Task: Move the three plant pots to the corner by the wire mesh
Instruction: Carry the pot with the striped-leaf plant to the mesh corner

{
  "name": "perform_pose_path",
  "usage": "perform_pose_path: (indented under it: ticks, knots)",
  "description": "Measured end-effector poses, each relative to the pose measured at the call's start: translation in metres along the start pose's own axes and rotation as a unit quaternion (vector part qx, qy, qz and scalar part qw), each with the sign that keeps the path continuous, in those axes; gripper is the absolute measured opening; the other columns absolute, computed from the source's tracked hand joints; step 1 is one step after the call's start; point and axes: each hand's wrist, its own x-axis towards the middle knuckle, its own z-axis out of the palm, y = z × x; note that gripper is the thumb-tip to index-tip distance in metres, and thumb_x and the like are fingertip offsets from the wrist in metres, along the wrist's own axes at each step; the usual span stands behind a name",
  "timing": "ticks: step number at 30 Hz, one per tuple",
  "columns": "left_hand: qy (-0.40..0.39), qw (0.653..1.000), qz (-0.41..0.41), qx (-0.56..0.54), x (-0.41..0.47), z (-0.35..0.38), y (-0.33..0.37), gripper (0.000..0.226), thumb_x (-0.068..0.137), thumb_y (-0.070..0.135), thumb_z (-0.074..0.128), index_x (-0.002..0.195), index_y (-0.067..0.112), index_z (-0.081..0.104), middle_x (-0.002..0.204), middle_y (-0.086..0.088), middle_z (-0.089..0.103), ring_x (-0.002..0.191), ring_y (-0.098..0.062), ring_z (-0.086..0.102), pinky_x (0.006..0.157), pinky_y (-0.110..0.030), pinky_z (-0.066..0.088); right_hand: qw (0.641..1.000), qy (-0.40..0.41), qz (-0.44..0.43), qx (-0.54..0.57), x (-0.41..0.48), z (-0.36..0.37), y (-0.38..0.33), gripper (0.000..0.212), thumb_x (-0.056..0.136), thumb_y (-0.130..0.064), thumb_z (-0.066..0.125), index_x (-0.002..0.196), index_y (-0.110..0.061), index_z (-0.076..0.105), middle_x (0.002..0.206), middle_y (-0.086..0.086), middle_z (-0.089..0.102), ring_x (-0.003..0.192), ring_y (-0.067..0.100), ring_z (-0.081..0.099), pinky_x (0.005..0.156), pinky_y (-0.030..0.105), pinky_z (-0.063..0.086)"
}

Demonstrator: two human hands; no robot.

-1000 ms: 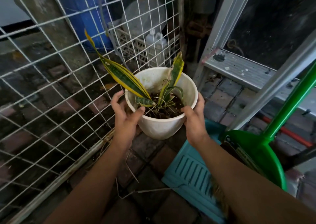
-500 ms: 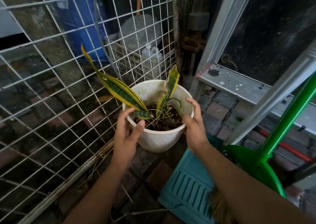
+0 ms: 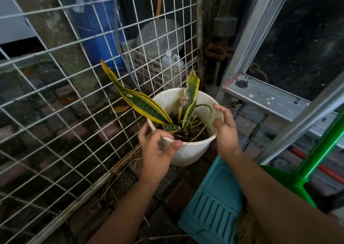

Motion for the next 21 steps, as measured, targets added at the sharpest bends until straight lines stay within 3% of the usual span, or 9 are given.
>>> perform_pose_path:
  ticks: [3,5,7,9,10,12,13,17,21]
  knots:
    - [0.010,1.000,0.012,0.002,0.001,0.000,0.002,0.021,0.068,0.040,0.082,0.078,0.034,0.064,0.152,-0.027,0.036,0.118,0.044,0.030,0.099,0.004,0.036,0.998,0.059,-0.030,-0.014,-0.036,0.018,0.009,0.057,0.090,-0.002,0.054,0.138,-0.033,0.054,0.136,0.003,0.061,0.121,0.023,0.062,0.111,0.050,0.051]
    - [0.018,1.000,0.021,0.001,-0.001,0.000,0.002,0.023,0.067,0.043,0.082,0.080,0.035,0.065,0.151,-0.024,0.038,0.121,0.041,0.032,0.100,0.001,0.040,0.995,0.096,-0.034,-0.004,-0.052,0.030,0.011,0.064,0.080,-0.013,0.054,0.137,-0.042,0.051,0.138,0.005,0.062,0.123,0.025,0.062,0.108,0.045,0.051]
    - [0.024,1.000,0.013,-0.010,-0.002,-0.001,0.001,0.030,0.065,0.051,0.083,0.086,0.038,0.066,0.151,-0.017,0.039,0.124,0.034,0.037,0.110,-0.015,0.047,0.993,0.112,-0.031,0.001,-0.051,0.032,0.011,0.065,0.076,-0.015,0.051,0.133,-0.045,0.053,0.135,0.005,0.064,0.119,0.026,0.064,0.103,0.046,0.052]
    - [0.020,1.000,-0.007,-0.019,-0.004,-0.001,0.000,0.039,0.065,0.057,0.089,0.094,0.044,0.066,0.151,-0.005,0.038,0.127,0.022,0.042,0.113,-0.040,0.053,0.996,0.090,-0.021,-0.009,-0.041,0.024,0.011,0.059,0.076,-0.016,0.050,0.126,-0.046,0.058,0.119,-0.008,0.068,0.098,0.014,0.067,0.090,0.044,0.054]
    - [0.015,1.000,-0.011,-0.016,-0.005,0.000,0.000,0.041,0.067,0.056,0.092,0.097,0.047,0.065,0.151,-0.002,0.036,0.128,0.017,0.044,0.112,-0.048,0.054,0.997,0.075,-0.015,-0.020,-0.034,0.018,0.010,0.057,0.076,-0.016,0.049,0.121,-0.050,0.059,0.109,-0.020,0.069,0.088,0.004,0.067,0.086,0.042,0.054]
    - [0.005,1.000,-0.003,-0.004,-0.005,0.003,-0.001,0.039,0.072,0.055,0.092,0.098,0.048,0.064,0.153,-0.004,0.033,0.126,0.019,0.045,0.110,-0.054,0.054,0.998,0.052,-0.004,-0.047,-0.023,0.006,0.008,0.054,0.077,-0.017,0.049,0.111,-0.058,0.061,0.098,-0.027,0.071,0.081,-0.004,0.067,0.084,0.040,0.056]
    - [0.002,1.000,0.005,0.007,-0.004,0.004,-0.001,0.038,0.072,0.057,0.089,0.098,0.048,0.064,0.154,-0.005,0.031,0.123,0.025,0.044,0.110,-0.055,0.055,0.997,0.044,0.000,-0.058,-0.018,0.003,0.007,0.054,0.078,-0.017,0.049,0.109,-0.060,0.061,0.099,-0.024,0.071,0.085,0.000,0.069,0.088,0.044,0.058]
    - [0.016,0.999,0.005,0.041,-0.001,0.010,-0.001,0.037,0.062,0.068,0.081,0.091,0.055,0.063,0.149,0.001,0.029,0.121,0.030,0.035,0.110,-0.052,0.054,0.997,-0.002,-0.018,-0.070,-0.007,-0.003,0.002,0.054,0.082,-0.014,0.051,0.108,-0.060,0.062,0.120,-0.003,0.068,0.120,0.042,0.064,0.108,0.065,0.050]
    - [0.017,0.999,0.017,0.043,-0.003,0.018,-0.004,0.040,0.065,0.065,0.088,0.095,0.054,0.065,0.149,0.001,0.027,0.124,0.028,0.034,0.108,-0.053,0.056,0.997,-0.046,-0.013,-0.066,0.001,-0.010,-0.005,0.051,0.082,-0.017,0.052,0.105,-0.060,0.063,0.126,0.000,0.068,0.124,0.040,0.065,0.109,0.058,0.053]
